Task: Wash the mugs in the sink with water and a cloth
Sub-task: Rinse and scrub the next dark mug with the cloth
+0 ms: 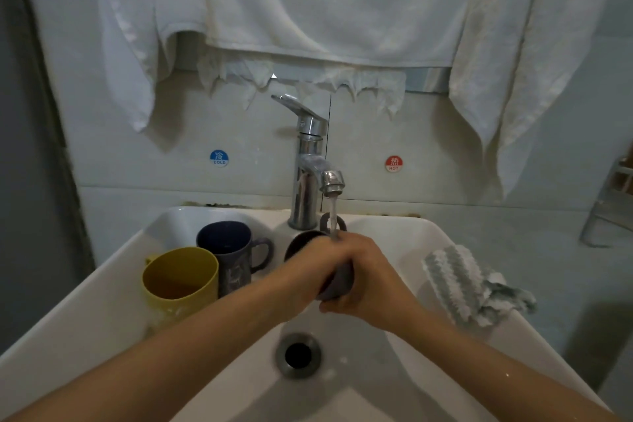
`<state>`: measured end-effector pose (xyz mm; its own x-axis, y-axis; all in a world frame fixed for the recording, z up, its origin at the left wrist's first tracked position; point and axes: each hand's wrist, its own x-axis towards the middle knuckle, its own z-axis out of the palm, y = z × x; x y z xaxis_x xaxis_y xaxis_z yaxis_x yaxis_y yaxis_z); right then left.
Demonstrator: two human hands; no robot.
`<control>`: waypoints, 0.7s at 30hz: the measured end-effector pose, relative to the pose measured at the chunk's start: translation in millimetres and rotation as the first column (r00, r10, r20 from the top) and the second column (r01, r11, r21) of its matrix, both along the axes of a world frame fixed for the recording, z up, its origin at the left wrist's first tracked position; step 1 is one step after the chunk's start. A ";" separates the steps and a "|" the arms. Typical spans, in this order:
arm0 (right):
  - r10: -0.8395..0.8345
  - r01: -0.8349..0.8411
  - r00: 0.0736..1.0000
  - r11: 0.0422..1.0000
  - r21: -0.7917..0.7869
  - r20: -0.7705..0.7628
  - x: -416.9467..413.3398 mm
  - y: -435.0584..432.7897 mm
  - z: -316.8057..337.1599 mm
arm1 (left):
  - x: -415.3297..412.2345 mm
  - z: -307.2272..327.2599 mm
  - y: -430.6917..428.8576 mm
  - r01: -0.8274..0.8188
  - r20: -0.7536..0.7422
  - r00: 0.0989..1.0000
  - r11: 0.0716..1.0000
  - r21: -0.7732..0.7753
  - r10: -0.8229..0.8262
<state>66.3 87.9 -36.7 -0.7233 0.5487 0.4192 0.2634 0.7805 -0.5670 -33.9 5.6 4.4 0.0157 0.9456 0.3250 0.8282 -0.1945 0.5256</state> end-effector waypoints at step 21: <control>0.019 -0.025 0.987 0.999 0.040 0.159 36.6 34.0 28.2 | -12.0 3.1 -10.9 0.164 -0.497 0.844 0.980 -0.115 -0.200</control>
<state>102.8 121.9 -8.5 -0.7944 0.5163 0.3201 0.3300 0.8092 -0.4862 -45.9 -5.3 7.6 0.3342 0.9284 0.1625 0.9355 -0.3477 0.0623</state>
